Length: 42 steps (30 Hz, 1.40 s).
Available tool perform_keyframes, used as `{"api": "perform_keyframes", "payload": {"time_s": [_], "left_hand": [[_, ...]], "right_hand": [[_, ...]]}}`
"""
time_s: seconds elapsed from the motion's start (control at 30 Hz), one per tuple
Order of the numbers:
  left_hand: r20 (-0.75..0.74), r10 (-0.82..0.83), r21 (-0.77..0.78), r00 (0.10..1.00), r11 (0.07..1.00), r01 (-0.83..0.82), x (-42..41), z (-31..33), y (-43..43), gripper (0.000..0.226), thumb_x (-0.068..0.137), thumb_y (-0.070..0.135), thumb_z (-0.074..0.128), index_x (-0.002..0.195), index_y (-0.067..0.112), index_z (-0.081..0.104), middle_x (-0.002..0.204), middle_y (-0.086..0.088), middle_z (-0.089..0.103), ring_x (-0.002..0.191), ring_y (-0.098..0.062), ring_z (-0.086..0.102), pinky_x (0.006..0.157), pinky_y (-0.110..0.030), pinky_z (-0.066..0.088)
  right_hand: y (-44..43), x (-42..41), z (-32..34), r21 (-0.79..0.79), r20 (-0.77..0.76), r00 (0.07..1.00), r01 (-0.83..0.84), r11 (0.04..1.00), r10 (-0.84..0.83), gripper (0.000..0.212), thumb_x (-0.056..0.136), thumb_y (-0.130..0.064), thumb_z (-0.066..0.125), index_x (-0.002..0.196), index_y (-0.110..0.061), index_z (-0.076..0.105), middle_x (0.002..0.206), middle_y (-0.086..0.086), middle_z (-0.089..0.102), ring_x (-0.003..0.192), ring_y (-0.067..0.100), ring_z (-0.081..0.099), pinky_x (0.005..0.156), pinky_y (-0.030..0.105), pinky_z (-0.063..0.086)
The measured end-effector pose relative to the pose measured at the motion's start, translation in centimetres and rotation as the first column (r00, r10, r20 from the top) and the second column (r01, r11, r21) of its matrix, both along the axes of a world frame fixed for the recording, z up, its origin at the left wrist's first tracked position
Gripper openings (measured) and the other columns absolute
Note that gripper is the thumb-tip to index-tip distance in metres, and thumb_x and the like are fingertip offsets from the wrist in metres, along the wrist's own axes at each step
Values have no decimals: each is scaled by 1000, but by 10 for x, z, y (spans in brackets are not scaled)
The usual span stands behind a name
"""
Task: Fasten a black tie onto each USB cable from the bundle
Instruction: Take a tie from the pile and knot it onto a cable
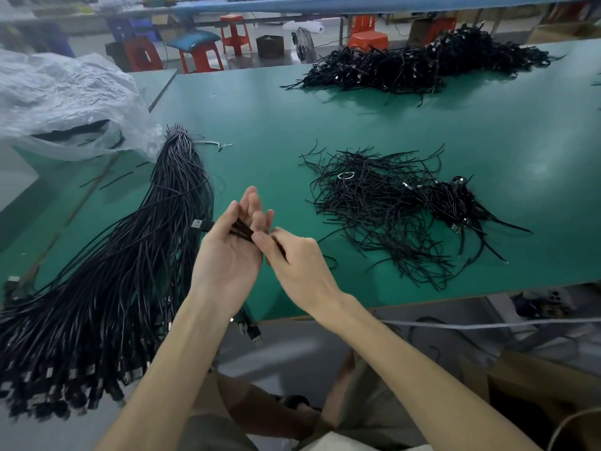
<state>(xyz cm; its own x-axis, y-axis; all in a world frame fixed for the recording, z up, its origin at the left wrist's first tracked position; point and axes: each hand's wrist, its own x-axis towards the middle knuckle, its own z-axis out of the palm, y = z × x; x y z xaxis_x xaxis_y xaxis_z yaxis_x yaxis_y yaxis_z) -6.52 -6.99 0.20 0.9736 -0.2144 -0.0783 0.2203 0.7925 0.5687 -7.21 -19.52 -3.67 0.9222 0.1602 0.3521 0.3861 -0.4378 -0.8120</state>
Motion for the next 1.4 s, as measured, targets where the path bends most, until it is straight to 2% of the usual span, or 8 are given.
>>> {"api": "perform_keyframes", "payload": {"time_s": [0.17, 0.3, 0.53, 0.77, 0.9, 1.03, 1.17, 1.4], "left_hand": [[3, 33, 51, 999, 998, -33, -1, 7, 3, 43, 109, 33, 42, 84, 23, 76, 74, 16, 56, 72, -8, 33, 100, -22, 44], [53, -26, 102, 998, 995, 20, -4, 6, 10, 46, 109, 37, 39, 77, 25, 71, 66, 14, 50, 77, -9, 39, 88, -23, 51], [91, -139, 213, 986, 970, 118, -11, -3, 10, 39, 106, 33, 45, 72, 20, 57, 65, 3, 54, 77, -15, 65, 74, -28, 58], [119, -249, 363, 961, 912, 191, -9, -1, 14, 42, 102, 41, 49, 77, 16, 72, 82, -11, 71, 84, -24, 74, 82, -35, 60], [214, -387, 472, 897, 845, 252, -11, -2, 33, 30, 105, 26, 49, 105, 6, 72, 111, -18, 72, 114, -33, 69, 96, -36, 55], [264, -517, 570, 814, 765, 300, -14, -10, 61, 36, 101, 12, 47, 129, 1, 67, 134, -24, 65, 133, -37, 57, 111, -39, 46], [210, -599, 644, 773, 680, 352, -17, -5, 76, 38, 104, 10, 43, 133, -4, 63, 141, -28, 58, 137, -37, 52, 110, -34, 45], [229, -192, 733, 954, 679, -39, -18, -13, 57, 24, 96, 11, 55, 98, -2, 76, 114, -28, 71, 107, -31, 71, 87, -29, 59]], "right_hand": [[1, -1, 7, 64, -97, 993, -58, 996, 65, 44, 99, -58, 55, 78, -20, 50, 51, -11, 41, 42, 8, 36, 45, 18, 29], [-4, 3, 13, 65, -278, 955, -90, 994, 104, 38, 96, -58, 61, 98, -20, 57, 56, -8, 53, 41, 4, 41, 46, 21, 33], [-14, 14, 24, 202, -312, 890, -281, 938, 333, 41, 90, -28, 79, 127, -27, 61, 98, -19, 70, 101, 8, 66, 103, 45, 52], [-16, 3, 14, 227, -275, 927, -193, 955, 253, 21, 86, -30, 81, 94, -32, 62, 73, -15, 61, 67, 7, 50, 63, 38, 49], [-15, -5, 13, 195, -234, 942, -198, 961, 241, 31, 88, -27, 79, 112, -12, 69, 99, 18, 71, 84, 35, 61, 85, 53, 52], [-14, -12, 15, 245, -265, 907, -266, 932, 328, 35, 88, -24, 78, 120, -13, 71, 107, 5, 77, 105, 24, 71, 99, 47, 55], [-9, -15, 10, 154, -245, 913, -294, 943, 325, 23, 91, -34, 76, 97, -13, 68, 79, -4, 67, 71, 8, 58, 70, 30, 51], [-19, -4, 6, 175, -291, 913, -243, 954, 286, 36, 91, -46, 74, 111, -16, 67, 89, -2, 71, 74, 17, 62, 75, 37, 53]]}}
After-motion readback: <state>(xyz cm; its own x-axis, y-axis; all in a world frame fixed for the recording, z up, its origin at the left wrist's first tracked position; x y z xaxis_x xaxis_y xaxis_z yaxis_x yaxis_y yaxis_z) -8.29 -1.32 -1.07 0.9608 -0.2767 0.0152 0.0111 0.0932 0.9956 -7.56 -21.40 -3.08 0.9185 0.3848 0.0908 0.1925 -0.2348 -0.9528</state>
